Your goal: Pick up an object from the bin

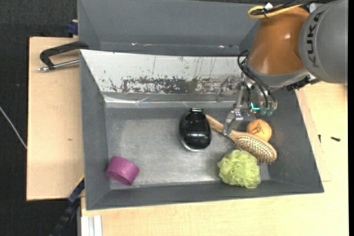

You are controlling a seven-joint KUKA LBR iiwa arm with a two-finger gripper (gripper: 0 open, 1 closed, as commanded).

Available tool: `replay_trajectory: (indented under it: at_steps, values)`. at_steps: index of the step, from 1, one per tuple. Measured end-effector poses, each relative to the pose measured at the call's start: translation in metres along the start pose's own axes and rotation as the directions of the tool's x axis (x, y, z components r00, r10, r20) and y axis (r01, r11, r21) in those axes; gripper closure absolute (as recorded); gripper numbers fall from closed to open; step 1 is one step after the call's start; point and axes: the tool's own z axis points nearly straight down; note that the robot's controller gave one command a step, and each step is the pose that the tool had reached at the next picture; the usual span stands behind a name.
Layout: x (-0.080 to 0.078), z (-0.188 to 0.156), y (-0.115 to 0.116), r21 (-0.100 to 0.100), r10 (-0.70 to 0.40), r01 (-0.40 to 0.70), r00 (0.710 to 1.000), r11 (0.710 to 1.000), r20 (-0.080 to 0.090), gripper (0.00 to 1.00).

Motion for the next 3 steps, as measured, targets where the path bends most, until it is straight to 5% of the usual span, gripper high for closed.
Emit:
replay_trajectory:
  at_steps: [1, 2, 3]
  values:
    - [0.0, -0.002, 0.0, 0.0, 0.0, 0.0, 1.0, 1.0, 0.003, 0.0]
    - [0.022, 0.048, -0.012, 0.003, -0.035, 0.035, 0.999, 0.999, 0.009, 1.0]
    - [0.022, 0.048, -0.012, 0.003, -0.036, 0.036, 0.999, 0.999, 0.009, 1.0]
